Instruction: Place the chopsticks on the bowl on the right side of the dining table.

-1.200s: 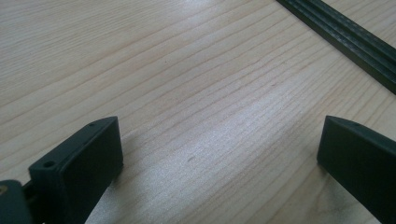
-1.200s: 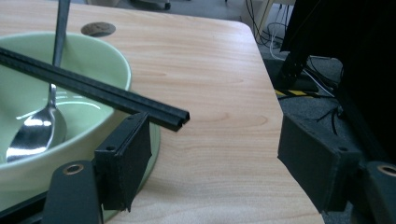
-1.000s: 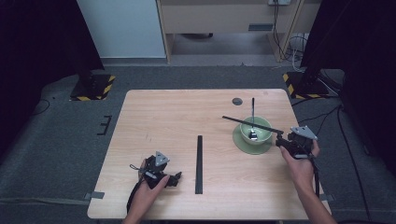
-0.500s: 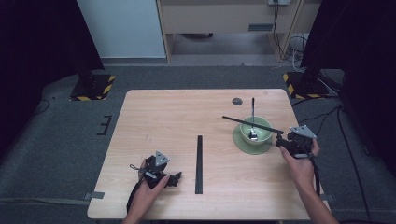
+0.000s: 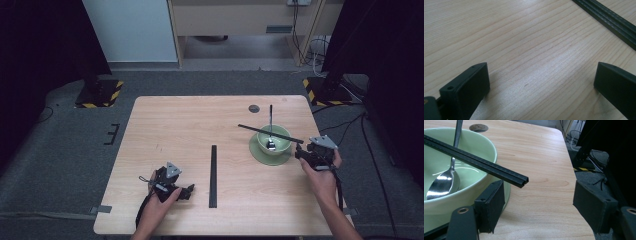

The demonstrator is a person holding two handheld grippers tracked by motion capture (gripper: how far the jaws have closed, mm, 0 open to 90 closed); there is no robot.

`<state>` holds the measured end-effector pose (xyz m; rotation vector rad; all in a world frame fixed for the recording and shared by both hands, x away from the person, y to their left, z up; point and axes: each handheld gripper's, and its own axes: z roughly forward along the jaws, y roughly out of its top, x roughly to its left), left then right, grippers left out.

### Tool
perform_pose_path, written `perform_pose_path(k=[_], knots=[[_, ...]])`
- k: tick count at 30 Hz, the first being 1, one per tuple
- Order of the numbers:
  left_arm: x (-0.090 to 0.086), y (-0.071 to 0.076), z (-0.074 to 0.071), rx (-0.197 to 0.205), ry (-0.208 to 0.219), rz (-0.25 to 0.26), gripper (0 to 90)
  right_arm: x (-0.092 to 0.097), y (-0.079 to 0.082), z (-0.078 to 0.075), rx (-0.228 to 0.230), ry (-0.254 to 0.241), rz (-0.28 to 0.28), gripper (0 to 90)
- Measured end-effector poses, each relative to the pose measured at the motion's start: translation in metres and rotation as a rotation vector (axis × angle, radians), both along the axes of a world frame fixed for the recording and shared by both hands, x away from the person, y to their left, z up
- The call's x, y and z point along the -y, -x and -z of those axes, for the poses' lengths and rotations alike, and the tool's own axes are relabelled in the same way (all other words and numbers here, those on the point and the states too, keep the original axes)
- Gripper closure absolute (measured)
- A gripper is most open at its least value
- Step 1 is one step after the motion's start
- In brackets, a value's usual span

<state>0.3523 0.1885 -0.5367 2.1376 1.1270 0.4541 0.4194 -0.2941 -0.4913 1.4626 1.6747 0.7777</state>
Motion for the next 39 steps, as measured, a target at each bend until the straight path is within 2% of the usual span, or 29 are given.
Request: perform_pose_path(k=[15,17,29,39], knots=[[0.000,0.000,0.000,0.000,0.000,0.000,0.0,0.004,-0.005,0.002,0.005,-0.008,0.029,25.1],[0.000,0.000,0.000,0.000,0.000,0.000,0.0,0.004,-0.006,0.001,-0.006,0.001,0.029,24.3],[0.000,0.000,0.000,0.000,0.000,0.000,0.0,-0.001,-0.014,-0.002,-0.007,0.019,0.024,24.3],[0.000,0.000,0.000,0.000,0.000,0.000,0.0,0.000,-0.018,0.000,0.008,0.008,0.040,24.8]])
